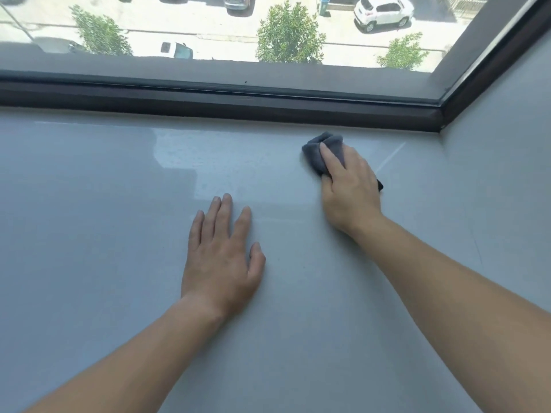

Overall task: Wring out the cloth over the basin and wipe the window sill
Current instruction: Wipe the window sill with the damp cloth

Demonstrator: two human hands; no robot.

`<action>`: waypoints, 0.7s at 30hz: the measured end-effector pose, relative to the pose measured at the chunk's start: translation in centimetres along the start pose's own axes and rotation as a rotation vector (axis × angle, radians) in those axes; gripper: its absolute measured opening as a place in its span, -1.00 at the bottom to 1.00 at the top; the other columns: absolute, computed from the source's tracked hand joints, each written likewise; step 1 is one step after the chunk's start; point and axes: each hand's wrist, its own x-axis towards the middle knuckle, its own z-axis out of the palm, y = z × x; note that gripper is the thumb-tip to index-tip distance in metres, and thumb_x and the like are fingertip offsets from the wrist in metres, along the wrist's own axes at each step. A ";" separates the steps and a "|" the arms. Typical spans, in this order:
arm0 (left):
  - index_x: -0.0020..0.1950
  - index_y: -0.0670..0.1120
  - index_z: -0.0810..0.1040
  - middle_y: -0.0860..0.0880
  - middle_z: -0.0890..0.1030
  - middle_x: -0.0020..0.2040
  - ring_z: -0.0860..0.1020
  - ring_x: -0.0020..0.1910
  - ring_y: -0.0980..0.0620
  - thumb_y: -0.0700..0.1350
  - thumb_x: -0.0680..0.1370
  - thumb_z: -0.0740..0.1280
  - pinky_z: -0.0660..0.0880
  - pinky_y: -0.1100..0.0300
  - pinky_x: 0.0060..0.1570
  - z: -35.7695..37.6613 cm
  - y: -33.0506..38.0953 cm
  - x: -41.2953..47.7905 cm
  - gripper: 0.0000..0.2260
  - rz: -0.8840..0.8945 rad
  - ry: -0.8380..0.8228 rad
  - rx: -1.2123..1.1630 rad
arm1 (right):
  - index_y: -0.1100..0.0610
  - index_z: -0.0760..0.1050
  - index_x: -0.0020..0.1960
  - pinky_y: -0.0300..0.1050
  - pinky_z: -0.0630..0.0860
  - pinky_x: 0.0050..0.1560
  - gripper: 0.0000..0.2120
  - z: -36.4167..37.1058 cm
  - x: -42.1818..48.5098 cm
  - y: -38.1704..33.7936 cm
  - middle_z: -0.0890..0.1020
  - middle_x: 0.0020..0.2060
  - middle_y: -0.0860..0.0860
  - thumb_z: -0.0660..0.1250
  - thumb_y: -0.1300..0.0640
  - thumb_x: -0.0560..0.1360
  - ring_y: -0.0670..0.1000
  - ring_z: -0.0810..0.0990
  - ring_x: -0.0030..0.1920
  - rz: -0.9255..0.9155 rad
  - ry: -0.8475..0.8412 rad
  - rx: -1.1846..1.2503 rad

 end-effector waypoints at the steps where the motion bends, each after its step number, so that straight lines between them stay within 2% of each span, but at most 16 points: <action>1: 0.52 -0.08 0.30 -0.18 0.17 0.58 0.05 0.59 -0.11 0.11 0.53 0.02 -0.09 -0.05 0.54 0.0 0.0 0.0 -0.42 -0.002 0.008 0.000 | -0.01 0.31 0.52 0.06 0.27 0.37 -0.50 0.0 -0.6 -0.1 0.41 0.35 0.13 0.14 0.12 0.57 0.20 0.37 0.30 -0.068 -0.013 -0.002; 4: 0.37 -0.13 0.42 -0.23 0.33 0.46 0.22 0.48 -0.22 0.09 0.48 0.06 0.01 -0.11 0.48 -0.3 0.4 1.0 -0.46 -0.034 0.037 -0.017 | 0.04 0.39 0.47 0.07 0.36 0.28 -0.52 -0.7 -1.1 1.5 0.46 0.32 0.11 0.12 0.11 0.56 0.20 0.43 0.23 -0.382 -0.135 0.009; 5: 0.32 -0.14 0.44 -0.23 0.35 0.41 0.25 0.44 -0.23 0.09 0.47 0.06 0.03 -0.13 0.47 -0.5 0.6 1.6 -0.48 -0.033 0.044 -0.022 | 0.04 0.39 0.47 0.05 0.38 0.27 -0.52 -0.9 -0.1 2.3 0.47 0.33 0.11 0.12 0.12 0.56 0.21 0.44 0.23 -0.402 -0.146 0.004; 7: 0.33 -0.11 0.43 -0.21 0.32 0.43 0.21 0.47 -0.20 0.10 0.48 0.04 -0.04 -0.10 0.51 -0.8 1.0 3.3 -0.49 0.006 0.048 -0.054 | 0.00 0.35 0.49 0.05 0.36 0.30 -0.49 -1.0 2.4 3.4 0.45 0.37 0.10 0.12 0.10 0.55 0.23 0.42 0.28 -0.228 -0.092 -0.010; 9: 0.44 -0.05 0.33 -0.18 0.17 0.56 0.03 0.58 -0.13 0.11 0.52 0.02 -0.16 -0.03 0.55 -0.7 1.1 5.2 -0.47 0.045 0.012 -0.085 | -0.02 0.31 0.52 0.05 0.31 0.32 -0.47 -0.5 3.8 3.0 0.42 0.38 0.11 0.10 0.08 0.55 0.24 0.40 0.29 0.008 -0.012 -0.021; 10: 0.49 -0.01 0.28 -0.15 0.08 0.60 -0.06 0.60 -0.09 0.13 0.53 0.00 -0.20 -0.01 0.55 -0.4 1.1 5.9 -0.46 0.052 -0.007 -0.088 | -0.02 0.31 0.52 0.05 0.31 0.31 -0.47 -0.2 3.6 2.2 0.43 0.37 0.13 0.10 0.09 0.55 0.24 0.40 0.27 0.046 0.010 -0.032; 11: 0.52 0.01 0.24 -0.12 0.03 0.62 -0.10 0.60 -0.07 0.14 0.54 -0.01 -0.21 -0.01 0.55 -0.2 1.1 6.4 -0.44 0.049 -0.012 -0.081 | 0.00 0.32 0.52 0.06 0.32 0.30 -0.47 0.1 3.0 1.3 0.43 0.35 0.14 0.11 0.09 0.55 0.25 0.41 0.26 0.013 0.010 -0.033; 14: 0.55 0.00 0.23 -0.12 0.05 0.62 -0.08 0.61 -0.07 0.16 0.55 0.00 -0.16 -0.05 0.55 0.2 1.1 6.7 -0.42 0.033 0.017 -0.043 | 0.05 0.37 0.49 0.07 0.36 0.30 -0.51 0.3 0.8 0.4 0.42 0.37 0.15 0.16 0.11 0.56 0.24 0.42 0.28 -0.331 -0.113 0.003; 16: 0.55 -0.01 0.23 -0.12 0.06 0.62 -0.07 0.61 -0.08 0.16 0.55 0.00 -0.14 -0.07 0.55 0.2 1.2 6.7 -0.42 0.033 0.006 -0.032 | 0.05 0.39 0.48 0.09 0.36 0.33 -0.52 0.2 1.5 1.3 0.43 0.39 0.14 0.18 0.14 0.56 0.24 0.42 0.31 -0.418 -0.134 0.004; 17: 0.55 0.00 0.23 -0.12 0.05 0.62 -0.08 0.61 -0.08 0.16 0.55 0.00 -0.14 -0.07 0.55 0.1 1.3 6.7 -0.42 0.033 -0.004 -0.030 | 0.04 0.38 0.48 0.10 0.36 0.33 -0.51 0.2 2.3 1.5 0.43 0.39 0.14 0.17 0.13 0.55 0.24 0.43 0.31 -0.354 -0.105 0.002; 20: 0.55 0.01 0.20 -0.11 0.02 0.63 -0.12 0.61 -0.07 0.17 0.54 -0.02 -0.16 -0.07 0.55 -0.1 1.4 6.9 -0.41 0.024 -0.031 -0.024 | 0.00 0.34 0.50 0.07 0.30 0.36 -0.47 1.2 4.0 -0.5 0.42 0.39 0.15 0.14 0.10 0.53 0.24 0.40 0.32 0.031 0.039 -0.016; 21: 0.55 0.01 0.19 -0.11 0.01 0.63 -0.12 0.61 -0.07 0.17 0.54 -0.03 -0.16 -0.07 0.55 -0.1 1.4 6.9 -0.41 0.023 -0.034 -0.021 | 0.01 0.34 0.51 0.09 0.27 0.37 -0.47 1.7 4.0 -1.7 0.42 0.39 0.16 0.14 0.09 0.53 0.24 0.39 0.33 0.079 0.072 -0.030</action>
